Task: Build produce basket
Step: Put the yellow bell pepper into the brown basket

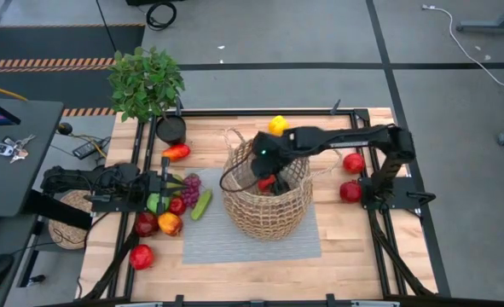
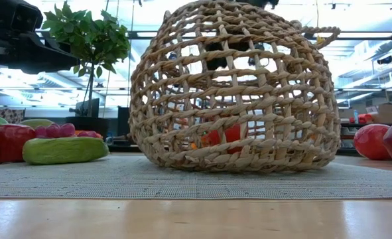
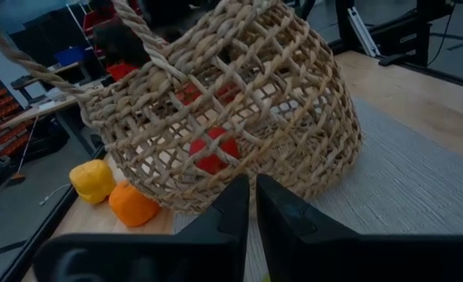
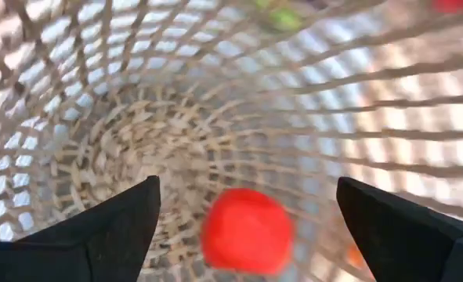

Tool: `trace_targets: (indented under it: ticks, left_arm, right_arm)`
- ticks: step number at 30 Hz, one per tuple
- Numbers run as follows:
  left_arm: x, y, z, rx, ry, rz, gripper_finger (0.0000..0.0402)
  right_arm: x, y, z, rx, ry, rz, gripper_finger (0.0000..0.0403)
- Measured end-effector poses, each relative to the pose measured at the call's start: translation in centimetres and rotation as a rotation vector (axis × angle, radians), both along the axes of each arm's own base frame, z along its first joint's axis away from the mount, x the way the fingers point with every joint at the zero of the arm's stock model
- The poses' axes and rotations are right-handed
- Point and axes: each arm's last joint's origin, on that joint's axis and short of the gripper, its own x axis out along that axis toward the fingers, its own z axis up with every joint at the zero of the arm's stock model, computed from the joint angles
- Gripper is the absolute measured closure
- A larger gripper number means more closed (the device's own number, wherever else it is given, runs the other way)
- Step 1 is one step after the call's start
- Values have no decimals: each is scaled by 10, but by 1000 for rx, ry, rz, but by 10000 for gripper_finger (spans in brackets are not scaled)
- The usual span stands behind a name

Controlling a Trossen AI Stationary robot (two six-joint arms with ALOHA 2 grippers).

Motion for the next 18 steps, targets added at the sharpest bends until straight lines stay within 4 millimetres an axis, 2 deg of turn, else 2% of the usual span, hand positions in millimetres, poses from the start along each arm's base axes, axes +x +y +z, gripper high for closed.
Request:
trace_targets:
  ticks: [7,11,16,18]
  left_arm:
    - [0,0,0,0,-3,0,371]
    - [0,0,0,0,-3,0,374]
    - [0,0,0,0,-3,0,368]
    - [0,0,0,0,-4,0,366]
  right_arm:
    - [-40,-22,60,-46,-213,-102,18]
    - [-72,-37,72,-25,-226,-221,25]
    - [-117,-38,92,-159,-187,-460,38]
    - [-132,-43,98,-164,-183,-571,44]
